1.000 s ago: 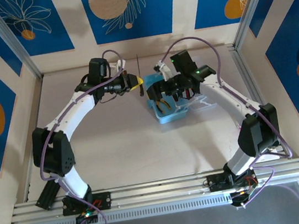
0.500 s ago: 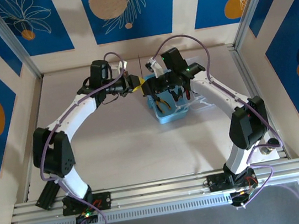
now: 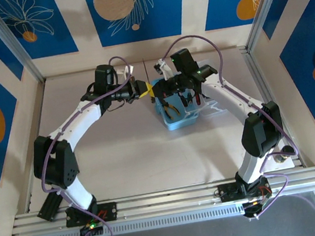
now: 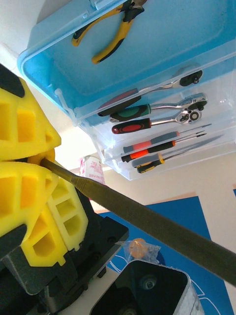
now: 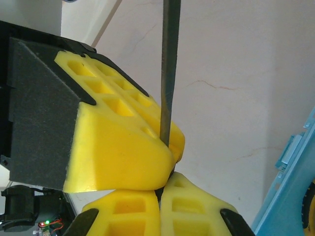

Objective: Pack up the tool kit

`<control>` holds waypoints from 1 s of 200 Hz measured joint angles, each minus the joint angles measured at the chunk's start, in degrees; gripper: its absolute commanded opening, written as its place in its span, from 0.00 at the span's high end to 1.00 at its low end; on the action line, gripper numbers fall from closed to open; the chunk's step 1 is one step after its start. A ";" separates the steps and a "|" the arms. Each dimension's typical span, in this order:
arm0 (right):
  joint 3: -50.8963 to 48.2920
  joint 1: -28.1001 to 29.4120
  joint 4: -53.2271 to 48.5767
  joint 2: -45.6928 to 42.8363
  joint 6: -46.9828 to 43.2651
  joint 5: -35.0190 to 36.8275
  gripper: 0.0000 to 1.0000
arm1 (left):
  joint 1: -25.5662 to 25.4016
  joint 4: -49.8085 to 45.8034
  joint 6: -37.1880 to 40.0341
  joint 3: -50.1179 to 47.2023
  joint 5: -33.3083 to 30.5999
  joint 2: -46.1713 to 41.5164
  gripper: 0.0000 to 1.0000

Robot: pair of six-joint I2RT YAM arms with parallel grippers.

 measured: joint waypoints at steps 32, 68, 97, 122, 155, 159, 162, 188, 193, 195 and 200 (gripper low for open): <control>-0.02 -1.07 -1.14 -0.31 -1.31 -1.01 1.00 | -0.09 -0.63 0.55 0.22 0.00 0.00 0.66; -1.42 -4.68 -2.97 -3.02 -2.60 -0.76 1.00 | 0.31 -2.84 2.01 2.21 -0.13 0.00 0.44; -2.91 -7.37 -4.61 -5.90 -3.82 -0.28 1.00 | 1.29 -5.73 4.46 3.52 -1.16 -0.33 0.22; -3.02 -10.88 -8.72 -7.87 -6.21 2.73 1.00 | 3.08 -15.08 10.71 6.32 -6.45 -0.44 0.00; 0.57 -18.58 -17.86 -7.76 -10.43 13.11 1.00 | 4.96 -31.04 21.81 11.28 -22.01 -0.44 0.00; 1.40 -19.45 -18.97 -7.54 -10.93 14.75 1.00 | 5.18 -32.61 22.93 11.47 -23.85 -0.44 0.00; 2.03 -20.04 -19.74 -7.34 -11.23 15.82 1.00 | 5.31 -33.51 23.63 11.52 -24.92 -0.44 0.00; 6.91 -23.98 -24.57 -4.94 -13.81 24.68 1.00 | 6.38 -39.91 27.65 11.15 -31.91 -0.35 0.00; 7.54 -24.28 -25.38 -4.35 -14.38 26.25 1.00 | 6.47 -40.59 28.20 10.97 -32.61 -0.35 0.00; 7.74 -24.37 -25.70 -4.13 -14.62 26.77 1.00 | 6.49 -40.72 28.33 10.88 -32.87 -0.35 0.00; 8.04 -24.46 -26.14 -3.67 -15.02 27.85 1.00 | 6.60 -41.16 28.68 10.67 -33.44 -0.35 0.00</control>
